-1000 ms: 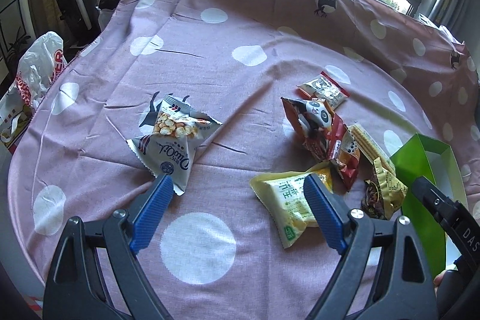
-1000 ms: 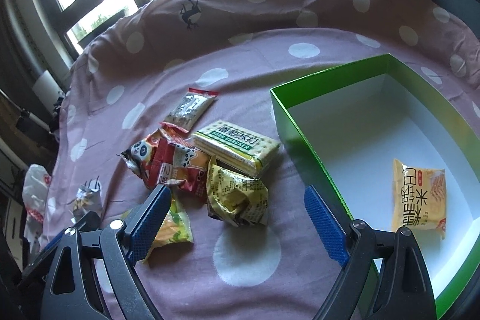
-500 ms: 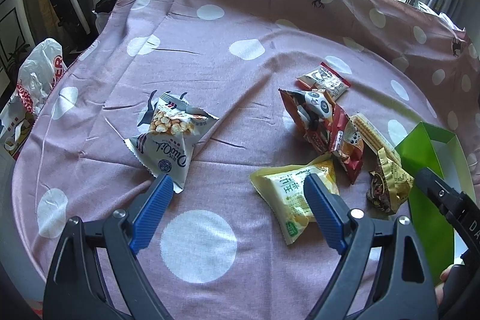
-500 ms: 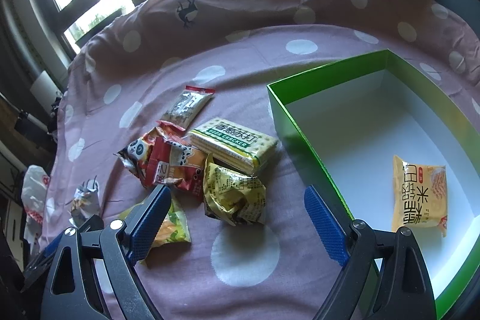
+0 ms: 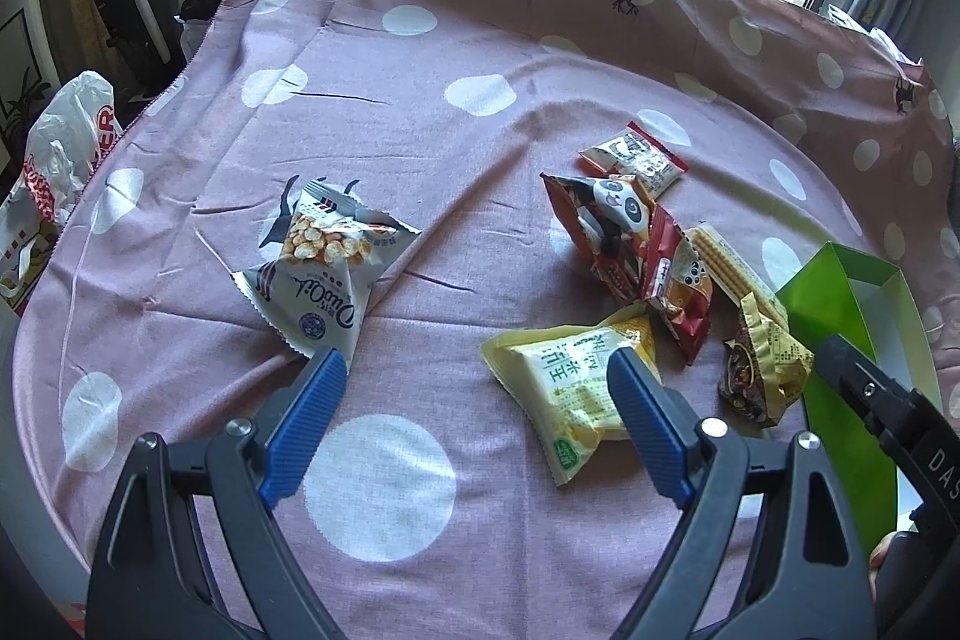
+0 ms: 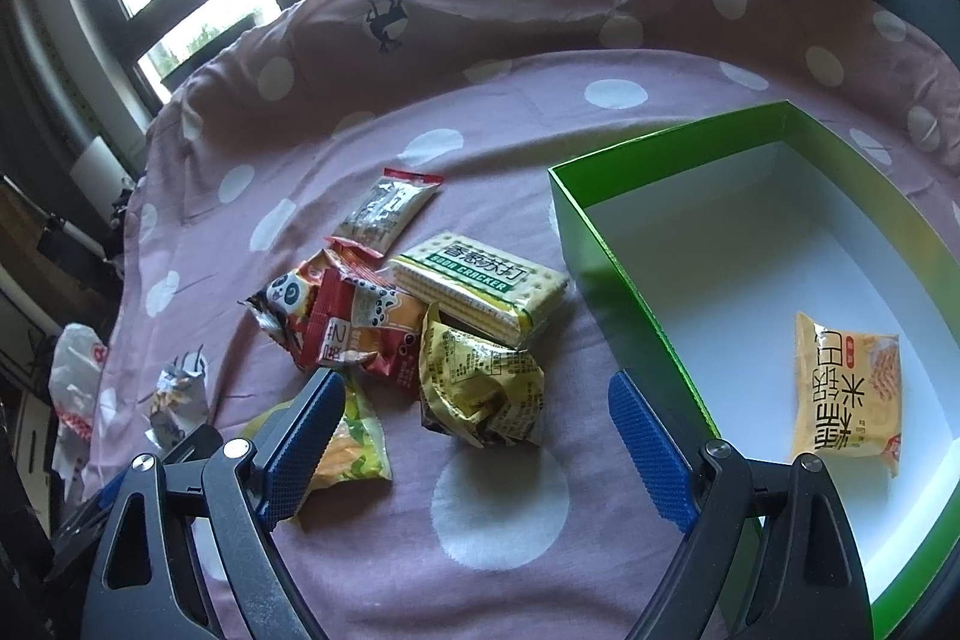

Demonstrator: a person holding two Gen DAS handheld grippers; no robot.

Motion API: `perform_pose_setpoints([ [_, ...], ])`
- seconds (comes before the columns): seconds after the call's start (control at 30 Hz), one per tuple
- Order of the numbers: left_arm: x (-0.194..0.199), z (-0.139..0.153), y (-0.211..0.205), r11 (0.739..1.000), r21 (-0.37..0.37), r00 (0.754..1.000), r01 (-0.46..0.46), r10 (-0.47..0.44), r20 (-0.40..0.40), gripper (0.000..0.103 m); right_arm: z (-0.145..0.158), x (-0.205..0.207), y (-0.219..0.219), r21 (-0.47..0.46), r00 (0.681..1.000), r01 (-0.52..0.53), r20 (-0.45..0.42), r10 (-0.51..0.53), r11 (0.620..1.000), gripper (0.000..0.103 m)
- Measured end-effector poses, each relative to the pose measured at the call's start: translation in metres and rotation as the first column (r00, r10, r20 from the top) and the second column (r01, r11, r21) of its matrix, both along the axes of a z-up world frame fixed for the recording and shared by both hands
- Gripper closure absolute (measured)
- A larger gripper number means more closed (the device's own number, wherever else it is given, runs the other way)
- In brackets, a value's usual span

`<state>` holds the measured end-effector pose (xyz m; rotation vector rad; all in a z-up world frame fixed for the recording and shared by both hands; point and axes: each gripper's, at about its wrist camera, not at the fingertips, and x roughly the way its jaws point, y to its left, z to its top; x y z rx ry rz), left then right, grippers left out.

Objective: Organize snacks
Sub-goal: 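Withdraw the right tool from the box back toward the snack pile, then lower the right gripper onto the yellow-green corn snack bag and close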

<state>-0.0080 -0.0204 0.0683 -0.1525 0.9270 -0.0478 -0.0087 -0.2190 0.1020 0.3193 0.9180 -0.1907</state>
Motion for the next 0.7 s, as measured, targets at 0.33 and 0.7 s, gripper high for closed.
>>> perform_pose_setpoints([
  [0.33,0.003,0.000,-0.008,0.999,-0.032,1.000,0.028,-0.028,0.007,0.019,0.047,0.019,0.013,0.055,0.994,-0.111,-0.013,0.112,0.992,0.039],
  [0.7,0.005,-0.005,-0.007,0.998,-0.059,0.999,0.025,-0.026,-0.023,0.030,0.015,0.035,0.018,0.066,0.984,-0.165,-0.059,0.169,0.984,0.047],
])
